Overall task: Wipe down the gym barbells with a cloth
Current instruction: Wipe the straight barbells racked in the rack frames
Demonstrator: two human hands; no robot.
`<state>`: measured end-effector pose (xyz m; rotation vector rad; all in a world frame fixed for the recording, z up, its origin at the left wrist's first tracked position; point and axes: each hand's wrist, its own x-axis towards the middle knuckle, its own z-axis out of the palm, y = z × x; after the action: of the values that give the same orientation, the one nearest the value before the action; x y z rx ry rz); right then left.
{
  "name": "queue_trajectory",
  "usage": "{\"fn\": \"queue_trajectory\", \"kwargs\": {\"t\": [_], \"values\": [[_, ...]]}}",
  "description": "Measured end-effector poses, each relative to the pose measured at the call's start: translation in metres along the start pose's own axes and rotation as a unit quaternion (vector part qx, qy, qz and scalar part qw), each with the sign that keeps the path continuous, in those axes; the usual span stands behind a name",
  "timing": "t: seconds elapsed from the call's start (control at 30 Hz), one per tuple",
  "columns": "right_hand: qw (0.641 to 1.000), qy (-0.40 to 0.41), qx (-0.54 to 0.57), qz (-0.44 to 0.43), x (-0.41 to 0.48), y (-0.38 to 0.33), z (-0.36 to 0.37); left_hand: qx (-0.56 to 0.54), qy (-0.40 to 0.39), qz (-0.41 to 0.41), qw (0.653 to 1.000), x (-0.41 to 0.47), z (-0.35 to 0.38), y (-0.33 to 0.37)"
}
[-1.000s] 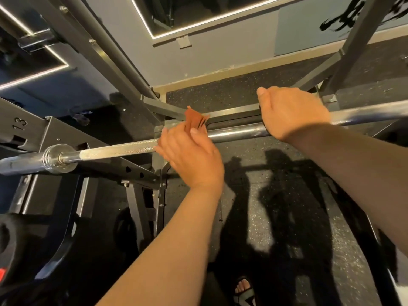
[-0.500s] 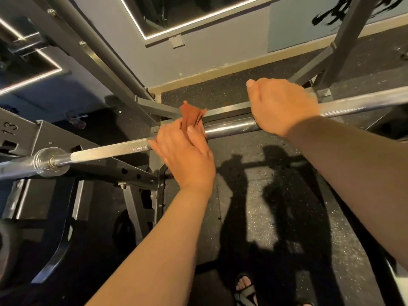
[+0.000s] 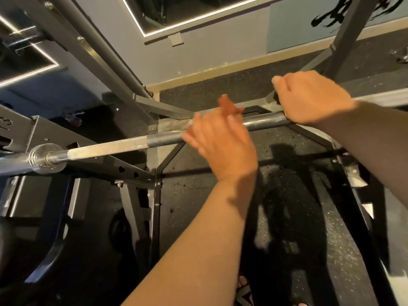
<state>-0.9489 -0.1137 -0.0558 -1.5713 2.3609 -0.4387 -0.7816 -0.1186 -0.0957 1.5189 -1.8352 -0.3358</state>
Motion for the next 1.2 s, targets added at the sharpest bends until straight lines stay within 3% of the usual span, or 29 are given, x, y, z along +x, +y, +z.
{"fn": "queue_trajectory", "kwargs": {"t": [0.13,0.27,0.33,0.4,0.5,0.57,0.67,0.8,0.87,0.93,1.03,1.2], "values": [[0.999,0.038,-0.004,0.002,0.004,0.0,-0.001,0.004,-0.104,0.038,0.994,-0.015,0.017,0.034],[0.999,0.051,-0.007,-0.008,-0.002,-0.004,-0.002,0.053,-0.125,0.184,0.974,-0.004,-0.01,-0.004],[0.998,0.058,-0.013,-0.011,-0.003,-0.002,-0.001,0.052,-0.081,0.156,0.983,0.003,-0.024,-0.029],[0.998,0.066,-0.013,-0.007,-0.005,-0.001,0.002,0.037,-0.01,0.053,0.998,0.009,-0.027,-0.039],[0.997,0.071,0.0,0.006,-0.004,-0.001,0.004,-0.002,0.041,-0.023,0.999,0.004,-0.008,-0.013],[0.997,0.078,0.006,0.015,-0.003,-0.002,0.003,0.004,-0.005,0.0,1.0,-0.008,0.009,0.015],[0.995,0.097,-0.002,-0.001,-0.005,-0.003,0.001,0.024,-0.086,0.102,0.991,-0.023,0.019,0.034],[0.995,0.093,0.02,0.022,-0.006,-0.002,-0.002,0.057,-0.123,0.201,0.97,-0.006,-0.006,0.004],[0.996,0.086,0.018,0.025,-0.006,-0.002,-0.002,0.071,-0.081,0.161,0.981,0.002,-0.019,-0.017],[0.996,0.089,0.014,0.012,-0.008,-0.002,0.0,0.055,-0.014,0.067,0.996,0.007,-0.024,-0.027],[0.995,0.097,0.009,0.002,-0.009,-0.002,0.0,0.016,0.029,-0.021,0.999,0.005,-0.007,-0.005],[0.994,0.101,-0.037,-0.012,-0.007,-0.002,-0.003,0.024,-0.069,0.118,0.99,-0.019,0.019,0.033]]}}
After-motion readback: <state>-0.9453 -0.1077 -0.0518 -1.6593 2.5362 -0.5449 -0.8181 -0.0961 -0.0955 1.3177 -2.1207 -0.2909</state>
